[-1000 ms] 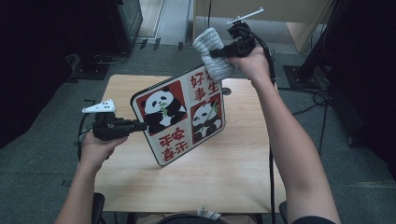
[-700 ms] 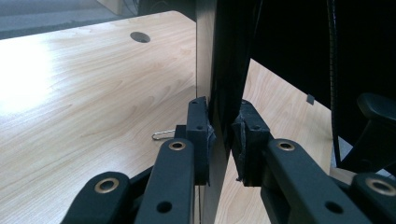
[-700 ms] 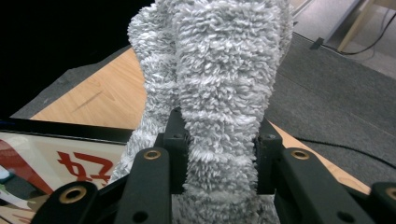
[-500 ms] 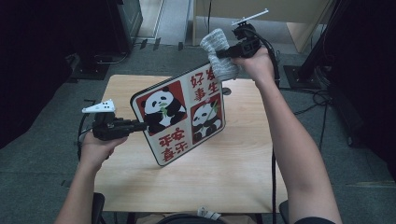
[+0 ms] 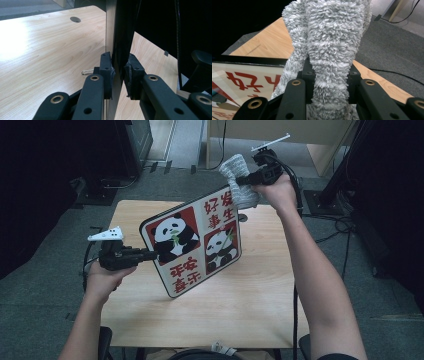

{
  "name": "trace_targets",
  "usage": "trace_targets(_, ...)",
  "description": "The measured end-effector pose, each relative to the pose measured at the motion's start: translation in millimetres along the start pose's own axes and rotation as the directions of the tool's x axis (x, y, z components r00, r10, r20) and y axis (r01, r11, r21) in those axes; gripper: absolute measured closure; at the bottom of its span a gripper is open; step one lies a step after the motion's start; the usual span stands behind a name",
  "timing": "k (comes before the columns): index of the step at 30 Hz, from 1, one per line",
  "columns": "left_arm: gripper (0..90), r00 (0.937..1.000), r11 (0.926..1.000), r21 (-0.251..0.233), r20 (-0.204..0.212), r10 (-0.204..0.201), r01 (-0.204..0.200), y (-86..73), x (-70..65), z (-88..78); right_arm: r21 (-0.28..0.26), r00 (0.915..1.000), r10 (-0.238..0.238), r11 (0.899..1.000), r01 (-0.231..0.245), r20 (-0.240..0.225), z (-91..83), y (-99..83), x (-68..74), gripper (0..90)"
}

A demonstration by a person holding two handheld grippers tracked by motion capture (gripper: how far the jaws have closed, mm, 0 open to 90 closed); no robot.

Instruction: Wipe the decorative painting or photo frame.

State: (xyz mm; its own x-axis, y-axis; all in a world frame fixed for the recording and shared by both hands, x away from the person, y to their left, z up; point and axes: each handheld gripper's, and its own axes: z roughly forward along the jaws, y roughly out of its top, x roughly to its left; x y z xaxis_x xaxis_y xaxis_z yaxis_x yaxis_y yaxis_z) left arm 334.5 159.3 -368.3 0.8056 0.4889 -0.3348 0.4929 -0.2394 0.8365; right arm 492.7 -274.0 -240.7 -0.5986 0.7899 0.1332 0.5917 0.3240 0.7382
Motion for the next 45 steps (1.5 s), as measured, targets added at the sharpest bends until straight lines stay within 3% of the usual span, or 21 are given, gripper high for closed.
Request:
trace_targets(23,78.4,1.0,1.0,0.006,-0.002,-0.003,0.003,-0.4,0.0,0.4,0.06,0.9998,0.015,0.998,-0.016,0.016,11.2,-26.0,-10.0,69.6)
trace_targets(45,78.3,1.0,1.0,0.009,-0.006,0.0,0.0,-0.7,-0.8,1.7,0.054,0.999,0.046,0.998,-0.046,0.002,16.1,-44.2,-11.4,69.5)
